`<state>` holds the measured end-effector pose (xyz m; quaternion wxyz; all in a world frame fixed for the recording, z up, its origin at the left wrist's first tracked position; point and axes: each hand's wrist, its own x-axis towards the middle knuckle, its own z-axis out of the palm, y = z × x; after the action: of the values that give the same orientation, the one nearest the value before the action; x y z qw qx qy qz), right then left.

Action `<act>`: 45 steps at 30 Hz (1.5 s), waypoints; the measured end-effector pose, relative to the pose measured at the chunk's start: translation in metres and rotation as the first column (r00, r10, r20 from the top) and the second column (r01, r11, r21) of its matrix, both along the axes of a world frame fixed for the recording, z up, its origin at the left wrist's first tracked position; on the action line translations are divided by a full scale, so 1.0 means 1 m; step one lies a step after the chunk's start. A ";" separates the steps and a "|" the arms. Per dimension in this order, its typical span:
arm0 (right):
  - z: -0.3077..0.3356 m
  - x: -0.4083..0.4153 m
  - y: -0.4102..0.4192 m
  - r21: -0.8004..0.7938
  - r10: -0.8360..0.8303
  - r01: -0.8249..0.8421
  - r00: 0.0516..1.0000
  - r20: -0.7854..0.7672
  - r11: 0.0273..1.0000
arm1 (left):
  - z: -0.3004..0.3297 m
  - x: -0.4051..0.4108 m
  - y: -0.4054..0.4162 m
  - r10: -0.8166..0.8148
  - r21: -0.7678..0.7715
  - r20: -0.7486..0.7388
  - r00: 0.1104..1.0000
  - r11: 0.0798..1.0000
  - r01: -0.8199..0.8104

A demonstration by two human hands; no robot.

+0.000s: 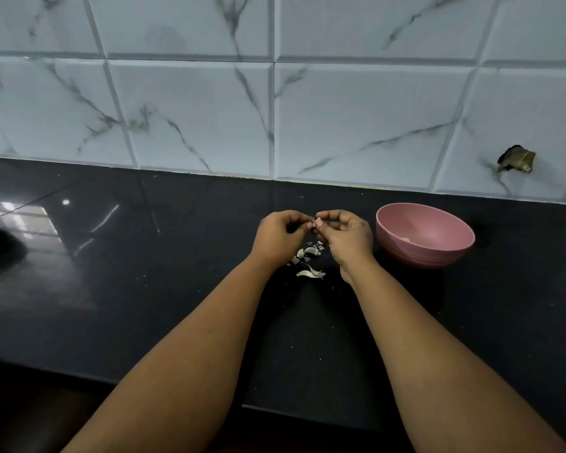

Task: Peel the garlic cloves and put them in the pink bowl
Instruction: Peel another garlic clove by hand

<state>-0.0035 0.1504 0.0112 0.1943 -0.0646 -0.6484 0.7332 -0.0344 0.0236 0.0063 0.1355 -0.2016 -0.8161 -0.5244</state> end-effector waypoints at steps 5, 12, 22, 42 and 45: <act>0.002 0.001 0.001 0.069 -0.005 0.007 1.000 -0.021 0.998 | 0.000 0.000 -0.001 0.026 0.011 0.007 1.000 1.000 -0.026; -0.002 -0.004 0.003 0.236 -0.076 0.089 0.995 -0.061 0.968 | -0.002 -0.001 0.003 0.069 0.033 0.032 0.997 0.997 -0.070; -0.005 -0.008 0.008 0.436 -0.121 0.146 0.989 -0.084 0.888 | -0.001 -0.001 0.003 0.087 0.049 0.032 0.996 0.995 -0.089; -0.003 -0.006 0.006 0.579 -0.040 0.179 0.969 -0.245 0.795 | 0.009 0.006 0.003 -0.393 0.675 0.490 0.778 0.736 -0.053; -0.003 -0.003 0.003 0.577 -0.015 0.149 0.973 -0.231 0.803 | 0.008 0.004 0.001 -0.387 0.703 0.468 0.795 0.708 -0.069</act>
<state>-0.0066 0.1536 0.0082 0.3051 0.0504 -0.8158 0.4888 -0.0308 0.0244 0.0146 -0.1056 -0.0387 -0.5399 -0.8342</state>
